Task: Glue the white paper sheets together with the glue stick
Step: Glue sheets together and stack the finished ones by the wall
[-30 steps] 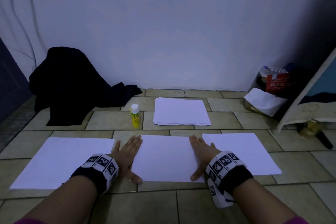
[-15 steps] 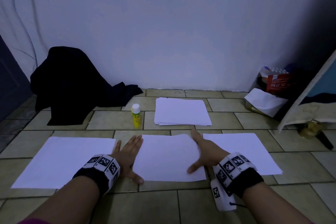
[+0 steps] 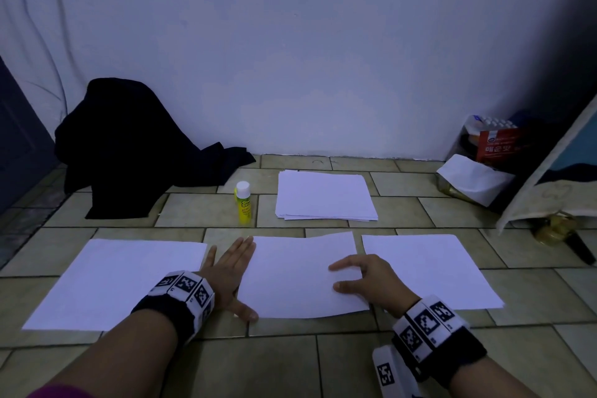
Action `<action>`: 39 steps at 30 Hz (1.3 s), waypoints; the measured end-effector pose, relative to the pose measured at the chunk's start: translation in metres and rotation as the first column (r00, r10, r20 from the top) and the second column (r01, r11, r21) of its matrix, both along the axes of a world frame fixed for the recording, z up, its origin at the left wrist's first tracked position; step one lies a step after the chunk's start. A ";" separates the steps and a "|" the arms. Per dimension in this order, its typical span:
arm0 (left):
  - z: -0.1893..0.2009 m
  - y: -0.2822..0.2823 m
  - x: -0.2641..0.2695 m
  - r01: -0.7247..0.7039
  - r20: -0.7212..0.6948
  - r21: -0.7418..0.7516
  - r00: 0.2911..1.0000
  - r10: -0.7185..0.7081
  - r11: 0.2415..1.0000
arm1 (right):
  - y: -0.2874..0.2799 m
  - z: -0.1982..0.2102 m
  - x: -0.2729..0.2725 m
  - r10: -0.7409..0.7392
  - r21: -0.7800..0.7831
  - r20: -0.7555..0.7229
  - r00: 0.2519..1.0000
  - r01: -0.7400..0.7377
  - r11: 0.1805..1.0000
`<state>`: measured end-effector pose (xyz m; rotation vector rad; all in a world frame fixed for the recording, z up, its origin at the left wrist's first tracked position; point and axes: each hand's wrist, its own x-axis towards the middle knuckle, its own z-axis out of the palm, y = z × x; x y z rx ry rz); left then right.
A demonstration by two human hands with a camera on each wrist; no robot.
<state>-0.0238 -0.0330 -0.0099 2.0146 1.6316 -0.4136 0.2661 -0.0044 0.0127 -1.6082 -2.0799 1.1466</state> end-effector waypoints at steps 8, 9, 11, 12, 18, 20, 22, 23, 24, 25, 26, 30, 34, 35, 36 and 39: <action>0.003 -0.001 0.004 -0.011 -0.020 0.013 1.000 0.011 1.000 | 0.003 0.005 0.013 -0.020 0.029 -0.054 0.998 0.022 0.999; 0.003 -0.001 0.004 -0.012 -0.028 0.016 1.000 0.012 1.000 | 0.005 0.007 0.013 -0.023 0.041 -0.056 0.998 0.026 0.999; 0.002 -0.001 0.005 -0.028 -0.037 0.025 0.999 0.029 0.999 | 0.010 0.011 0.012 -0.017 0.057 -0.073 0.997 0.022 0.998; 0.001 -0.001 0.005 -0.041 -0.041 0.030 0.998 0.042 0.999 | 0.013 0.014 0.011 -0.008 0.067 -0.085 0.996 0.014 0.998; 0.002 -0.001 0.004 -0.040 -0.029 0.028 0.999 0.041 0.999 | 0.032 0.038 0.026 -0.116 0.102 -0.247 0.962 0.144 0.984; 0.003 0.000 0.003 -0.047 -0.029 0.013 0.998 0.048 0.999 | 0.042 0.041 0.030 -0.172 0.106 -0.304 0.937 0.213 0.971; 0.005 0.002 0.005 -0.030 -0.053 -0.017 0.998 0.029 0.999 | 0.057 0.046 0.029 -0.213 0.137 -0.316 0.925 0.266 0.954; 0.006 0.003 0.005 -0.033 -0.066 -0.023 0.997 0.031 0.999 | 0.066 0.048 0.027 -0.227 0.158 -0.306 0.925 0.284 0.946; 0.006 0.003 0.006 -0.044 -0.083 -0.024 0.996 0.042 0.999 | 0.075 0.050 0.025 -0.241 0.182 -0.290 0.926 0.300 0.936; 0.007 0.003 0.007 -0.052 -0.104 -0.027 0.993 0.049 0.998 | 0.086 0.051 0.022 -0.249 0.201 -0.267 0.931 0.307 0.930; 0.008 0.003 0.008 -0.055 -0.119 -0.025 0.992 0.052 0.998 | 0.096 0.052 0.018 -0.264 0.212 -0.234 0.936 0.314 0.926; 0.004 0.006 0.009 -0.059 -0.118 -0.018 0.991 0.056 0.998 | 0.140 0.042 0.001 -0.319 0.210 -0.105 0.942 0.334 0.919; 0.001 0.007 0.007 -0.051 -0.107 -0.023 0.993 0.048 0.998 | 0.168 0.027 -0.011 -0.309 0.234 0.038 0.950 0.292 0.927; 0.001 0.008 0.006 -0.052 -0.107 -0.022 0.993 0.049 0.998 | 0.172 0.024 -0.013 -0.303 0.238 0.070 0.950 0.279 0.930; 0.000 0.008 0.006 -0.056 -0.110 -0.024 0.993 0.053 0.998 | 0.175 0.021 -0.014 -0.300 0.241 0.113 0.947 0.266 0.933; 0.004 0.007 0.007 -0.065 -0.113 -0.031 0.992 0.061 0.997 | 0.181 0.010 -0.017 -0.291 0.245 0.219 0.931 0.236 0.940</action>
